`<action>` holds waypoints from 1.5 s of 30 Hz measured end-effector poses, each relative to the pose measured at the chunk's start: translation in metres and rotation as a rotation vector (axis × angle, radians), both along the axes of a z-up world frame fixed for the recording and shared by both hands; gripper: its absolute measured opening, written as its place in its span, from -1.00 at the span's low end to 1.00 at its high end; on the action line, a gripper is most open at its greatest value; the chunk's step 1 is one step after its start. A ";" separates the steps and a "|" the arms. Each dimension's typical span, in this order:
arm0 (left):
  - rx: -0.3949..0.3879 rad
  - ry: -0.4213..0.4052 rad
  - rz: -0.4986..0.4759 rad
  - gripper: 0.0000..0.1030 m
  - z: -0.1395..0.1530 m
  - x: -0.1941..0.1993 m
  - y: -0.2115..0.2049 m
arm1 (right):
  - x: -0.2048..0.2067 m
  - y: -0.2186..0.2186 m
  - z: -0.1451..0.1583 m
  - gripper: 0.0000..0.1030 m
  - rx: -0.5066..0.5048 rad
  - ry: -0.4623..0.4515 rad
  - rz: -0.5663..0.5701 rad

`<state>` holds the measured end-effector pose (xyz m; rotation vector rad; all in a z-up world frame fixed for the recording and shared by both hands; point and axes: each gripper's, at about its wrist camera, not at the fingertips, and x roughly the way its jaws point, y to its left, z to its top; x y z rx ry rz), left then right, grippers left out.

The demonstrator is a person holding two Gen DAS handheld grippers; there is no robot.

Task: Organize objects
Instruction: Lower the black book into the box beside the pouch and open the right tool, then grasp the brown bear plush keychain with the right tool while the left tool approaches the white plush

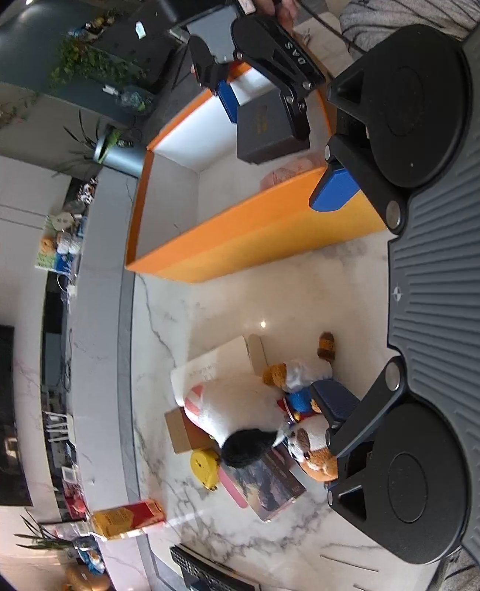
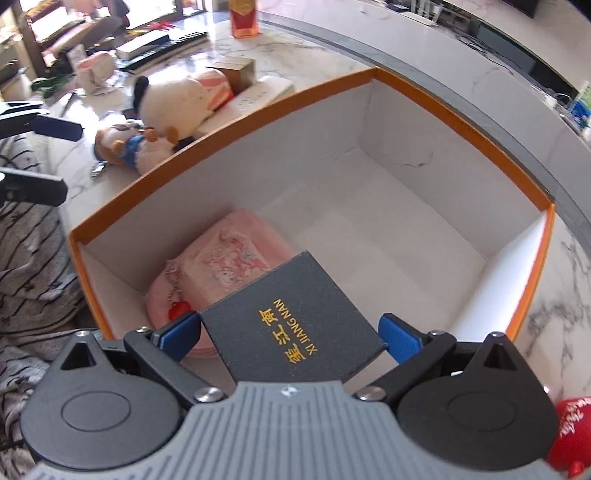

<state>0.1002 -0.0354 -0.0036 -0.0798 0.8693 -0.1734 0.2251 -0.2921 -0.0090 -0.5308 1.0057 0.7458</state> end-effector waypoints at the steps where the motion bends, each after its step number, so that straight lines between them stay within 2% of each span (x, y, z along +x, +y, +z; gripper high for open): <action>1: -0.006 0.012 0.017 1.00 -0.002 0.002 0.002 | -0.001 0.002 0.000 0.98 -0.001 -0.002 -0.004; 5: -0.052 0.041 0.037 1.00 -0.002 0.005 0.010 | 0.001 0.002 -0.004 0.98 0.017 0.027 -0.038; 10: -0.065 0.046 0.040 1.00 -0.001 0.003 0.013 | 0.009 -0.003 -0.012 0.98 0.053 0.083 -0.073; 12: -0.085 0.058 0.038 1.00 -0.003 0.005 0.014 | 0.007 -0.004 -0.011 0.98 0.060 0.065 -0.062; 16: -0.099 0.066 0.032 1.00 -0.004 0.006 0.013 | -0.003 -0.004 -0.004 0.98 0.056 -0.040 -0.016; 19: -0.100 0.062 0.022 1.00 -0.003 0.006 0.012 | -0.005 -0.002 -0.001 0.98 0.034 -0.069 -0.006; 21: -0.092 0.062 0.023 1.00 -0.003 0.006 0.010 | -0.005 -0.001 0.002 0.98 0.033 -0.071 -0.023; 25: -0.073 0.058 0.027 1.00 -0.003 0.005 0.009 | -0.014 -0.001 0.014 0.98 0.102 -0.067 -0.094; 32: -0.040 0.008 0.036 1.00 0.009 -0.005 0.011 | -0.060 0.028 0.041 0.98 0.180 -0.110 -0.166; 38: -0.016 -0.048 0.121 1.00 0.024 -0.017 0.038 | -0.098 0.064 0.058 0.98 0.276 -0.248 -0.318; 40: -0.016 -0.055 0.166 1.00 0.026 -0.020 0.055 | -0.106 0.076 0.059 0.98 0.321 -0.242 -0.366; 43: 0.025 -0.064 0.243 1.00 0.024 -0.021 0.084 | -0.112 0.096 0.055 0.98 0.377 -0.216 -0.441; 45: 0.046 -0.037 0.298 1.00 0.022 -0.018 0.102 | -0.114 0.111 0.049 0.98 0.414 -0.179 -0.449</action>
